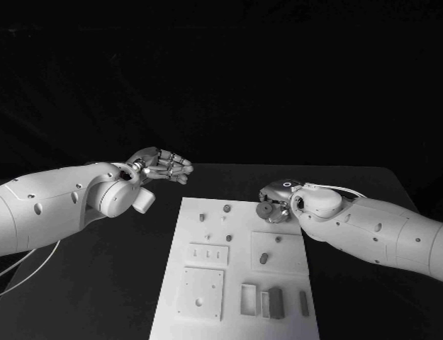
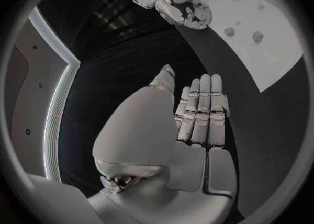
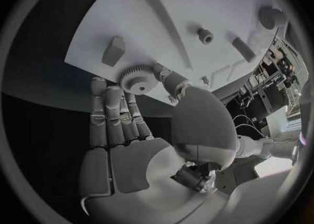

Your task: Assemble the parts on the task board

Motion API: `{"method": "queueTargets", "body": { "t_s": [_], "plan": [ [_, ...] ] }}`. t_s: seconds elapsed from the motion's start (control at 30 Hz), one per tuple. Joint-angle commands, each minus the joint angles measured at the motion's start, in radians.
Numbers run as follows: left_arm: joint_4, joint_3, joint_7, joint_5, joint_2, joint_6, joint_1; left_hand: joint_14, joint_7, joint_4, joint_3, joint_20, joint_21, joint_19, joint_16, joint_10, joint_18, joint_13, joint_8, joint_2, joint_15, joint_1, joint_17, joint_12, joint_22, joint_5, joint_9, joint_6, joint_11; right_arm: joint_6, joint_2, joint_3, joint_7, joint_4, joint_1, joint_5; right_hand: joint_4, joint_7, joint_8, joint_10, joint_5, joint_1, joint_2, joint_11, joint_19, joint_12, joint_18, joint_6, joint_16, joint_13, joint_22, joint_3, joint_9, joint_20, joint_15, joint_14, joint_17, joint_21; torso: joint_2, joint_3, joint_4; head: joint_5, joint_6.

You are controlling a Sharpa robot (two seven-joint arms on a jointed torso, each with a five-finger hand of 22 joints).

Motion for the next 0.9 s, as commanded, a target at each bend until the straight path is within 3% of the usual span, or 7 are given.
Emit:
{"method": "queueTargets", "body": {
  "t_s": [0.03, 0.3, 0.63, 0.9],
  "plan": [
    [0.002, 0.001, 0.005, -0.002, 0.003, 0.009, 0.001, 0.008, 0.034, -0.002, 0.006, 0.000, -0.005, 0.008, -0.007, -0.006, 0.015, -0.001, -0.004, 0.001, 0.000, -0.009, 0.002, -0.005, 0.001, 0.001, -0.002, -0.008, 0.003, -0.010, 0.005, -0.002, 0.002, 0.004, -0.003, -0.021, -0.010, 0.006, 0.011, 0.016, -0.004, -0.001, 0.020, -0.002, 0.004, 0.008, 0.047, 0.020, 0.006, 0.004, 0.021, 0.000, 0.003, -0.008, -0.010, 0.003, -0.002, 0.006, 0.000, -0.0003, 0.0004, 0.000, -0.001],
    [0.000, 0.001, 0.006, -0.002, 0.004, 0.007, 0.001, 0.008, 0.034, -0.002, 0.007, 0.000, -0.005, 0.008, -0.007, -0.006, 0.015, -0.001, -0.003, 0.002, 0.000, -0.009, 0.002, -0.005, 0.001, 0.001, -0.002, -0.008, 0.003, -0.033, 0.008, -0.002, -0.003, 0.008, -0.003, -0.022, -0.036, 0.040, 0.028, 0.042, -0.004, 0.002, 0.042, -0.014, 0.011, 0.022, 0.047, 0.068, 0.012, 0.011, 0.021, -0.003, 0.001, -0.013, -0.022, 0.017, -0.010, 0.016, 0.000, -0.0001, 0.0014, 0.002, -0.002],
    [0.000, 0.001, 0.006, -0.002, 0.001, 0.002, 0.001, 0.008, 0.034, -0.002, 0.007, 0.000, -0.006, 0.008, -0.008, -0.006, 0.015, -0.001, -0.003, 0.001, 0.000, -0.009, 0.003, -0.005, 0.002, 0.001, -0.002, -0.008, 0.003, -0.062, 0.007, -0.002, -0.025, 0.033, 0.004, -0.041, -0.050, 0.048, 0.031, 0.062, -0.004, -0.002, 0.045, -0.013, 0.016, 0.031, 0.047, 0.088, 0.014, 0.015, 0.020, -0.006, -0.004, -0.015, -0.021, 0.024, -0.014, 0.020, -0.001, -0.0008, -0.0025, 0.007, -0.003],
    [-0.001, 0.001, 0.009, -0.002, 0.002, -0.004, 0.001, 0.009, 0.035, -0.001, 0.007, 0.000, -0.006, 0.009, -0.008, -0.006, 0.015, 0.000, -0.003, 0.001, 0.000, -0.010, 0.004, -0.005, 0.002, 0.000, -0.002, -0.008, 0.004, -0.072, 0.004, -0.001, -0.046, 0.100, 0.032, -0.058, -0.050, 0.058, 0.031, 0.078, -0.003, -0.008, 0.043, -0.007, 0.021, 0.037, 0.047, 0.101, 0.017, 0.019, 0.020, -0.005, -0.008, -0.017, -0.016, 0.029, -0.017, 0.023, -0.001, -0.0008, -0.0013, 0.009, 0.001]
  ]
}}
